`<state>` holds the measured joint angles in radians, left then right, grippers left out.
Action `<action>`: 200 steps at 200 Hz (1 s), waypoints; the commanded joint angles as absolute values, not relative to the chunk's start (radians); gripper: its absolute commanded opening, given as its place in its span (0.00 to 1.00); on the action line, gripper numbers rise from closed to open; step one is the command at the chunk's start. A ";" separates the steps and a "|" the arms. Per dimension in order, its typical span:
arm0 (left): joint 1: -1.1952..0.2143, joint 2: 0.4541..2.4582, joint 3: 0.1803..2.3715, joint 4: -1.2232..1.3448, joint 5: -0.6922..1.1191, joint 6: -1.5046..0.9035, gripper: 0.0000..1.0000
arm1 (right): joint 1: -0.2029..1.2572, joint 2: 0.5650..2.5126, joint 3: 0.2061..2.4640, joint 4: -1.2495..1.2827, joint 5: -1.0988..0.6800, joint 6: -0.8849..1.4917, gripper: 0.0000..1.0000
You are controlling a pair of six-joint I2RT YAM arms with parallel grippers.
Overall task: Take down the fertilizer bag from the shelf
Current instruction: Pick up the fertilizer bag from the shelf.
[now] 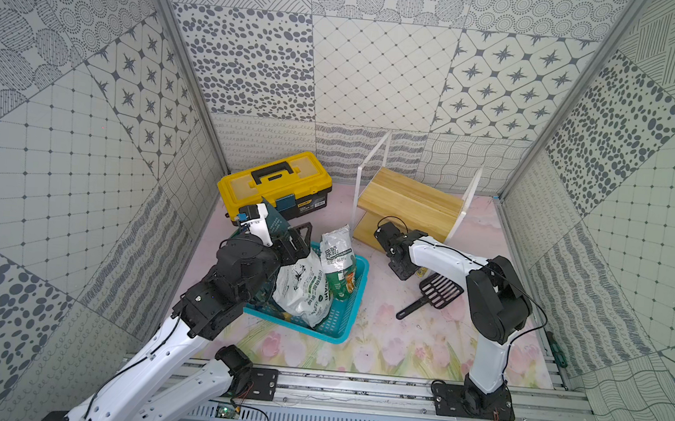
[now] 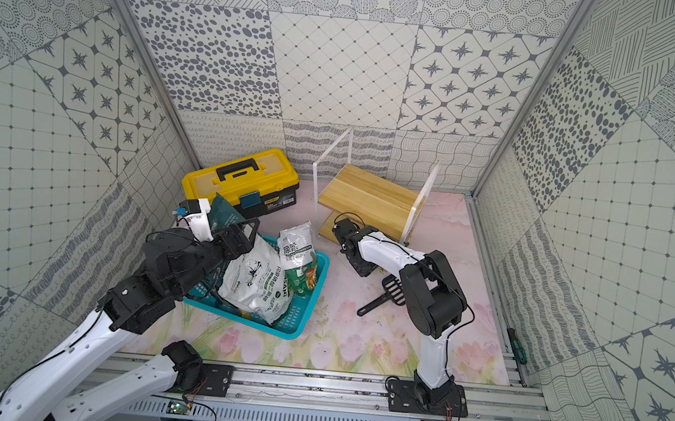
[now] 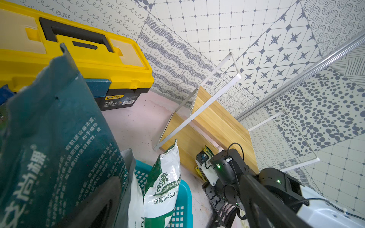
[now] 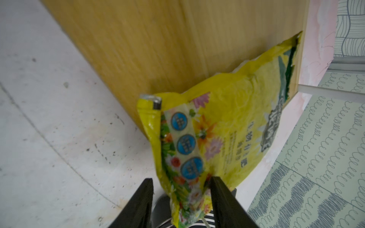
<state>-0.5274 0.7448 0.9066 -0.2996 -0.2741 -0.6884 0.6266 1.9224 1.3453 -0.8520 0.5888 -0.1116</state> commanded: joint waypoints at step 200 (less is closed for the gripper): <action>-0.514 0.736 0.901 -0.322 -0.291 -0.697 1.00 | 0.724 2.008 1.356 -0.786 0.702 -0.113 0.58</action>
<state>-0.5274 0.7486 0.9054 -0.3035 -0.2726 -0.7033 0.7284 1.9652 1.3453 -0.8074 0.6632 -0.1066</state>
